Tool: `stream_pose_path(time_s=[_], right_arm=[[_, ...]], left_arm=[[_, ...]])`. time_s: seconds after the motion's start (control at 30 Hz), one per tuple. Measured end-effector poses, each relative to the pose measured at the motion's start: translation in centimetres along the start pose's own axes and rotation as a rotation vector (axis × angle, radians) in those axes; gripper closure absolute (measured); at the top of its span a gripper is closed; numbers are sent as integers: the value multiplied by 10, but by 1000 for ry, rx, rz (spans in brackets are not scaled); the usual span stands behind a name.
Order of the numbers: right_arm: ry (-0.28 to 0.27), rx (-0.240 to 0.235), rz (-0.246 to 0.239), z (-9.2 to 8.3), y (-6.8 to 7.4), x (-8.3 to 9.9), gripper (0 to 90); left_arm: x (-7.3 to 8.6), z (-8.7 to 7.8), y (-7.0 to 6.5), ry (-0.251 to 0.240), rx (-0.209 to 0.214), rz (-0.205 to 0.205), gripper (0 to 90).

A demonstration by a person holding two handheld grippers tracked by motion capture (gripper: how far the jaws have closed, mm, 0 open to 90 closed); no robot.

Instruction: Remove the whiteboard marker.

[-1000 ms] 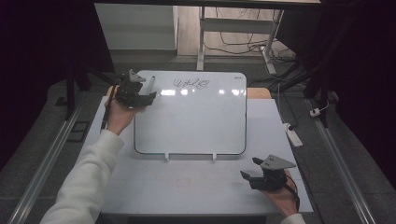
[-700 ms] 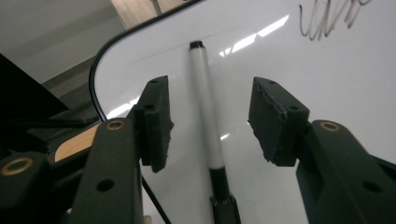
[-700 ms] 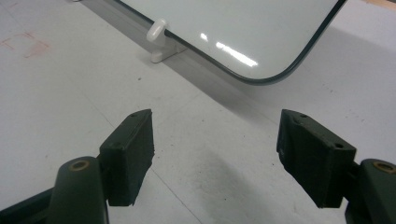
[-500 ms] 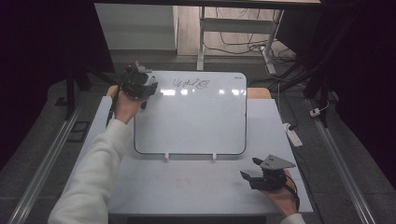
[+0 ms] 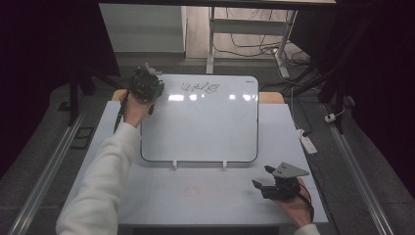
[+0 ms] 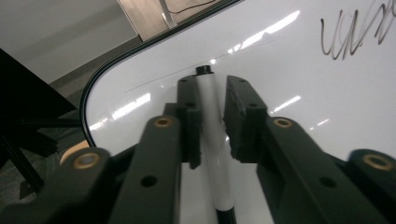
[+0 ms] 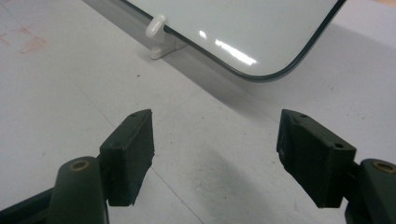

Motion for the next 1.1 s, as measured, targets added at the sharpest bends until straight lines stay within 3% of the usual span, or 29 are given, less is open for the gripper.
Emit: stream_pose_path(time_s=[0.13, 0.2, 0.3, 0.47, 0.57, 0.73, 0.8, 0.97, 1.1], right_arm=[[-1, 0, -2, 0, 1, -1, 273], [1, 0, -7, 0, 1, -1, 273], [2, 0, -5, 1, 1, -1, 274], [-10, 10, -13, 0, 2, -3, 275], [-43, 25, -17, -1, 2, -4, 277], [-61, 2, 2, 1, 7, -7, 289], [-73, -19, 20, 2, 11, -12, 295], [-94, -77, 49, 5, 27, -29, 304], [-106, -112, 52, 7, 42, -42, 308]], left_arm=[[0, 1, -2, -2, 16, -1, 792], [0, 1, -7, -8, 47, -7, 807], [0, -3, -11, -13, 47, 15, 814], [1, -27, -17, -58, 106, 30, 814], [7, -45, -25, -98, 151, 31, 815], [27, -71, -51, -152, 234, 59, 814], [37, -80, -67, -171, 281, 71, 814], [57, -92, -107, -212, 402, 81, 814], [64, -96, -138, -229, 473, 104, 814]])
Point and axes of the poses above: each handheld gripper's, and its own axes: z roughly forward along the jaws, x roughly out of its underside, y roughly to its left, the point moved 8 cm from there along z, roughly forward along the jaws, and after that the axes turned 3 degrees about y, right-handed, at the moved point
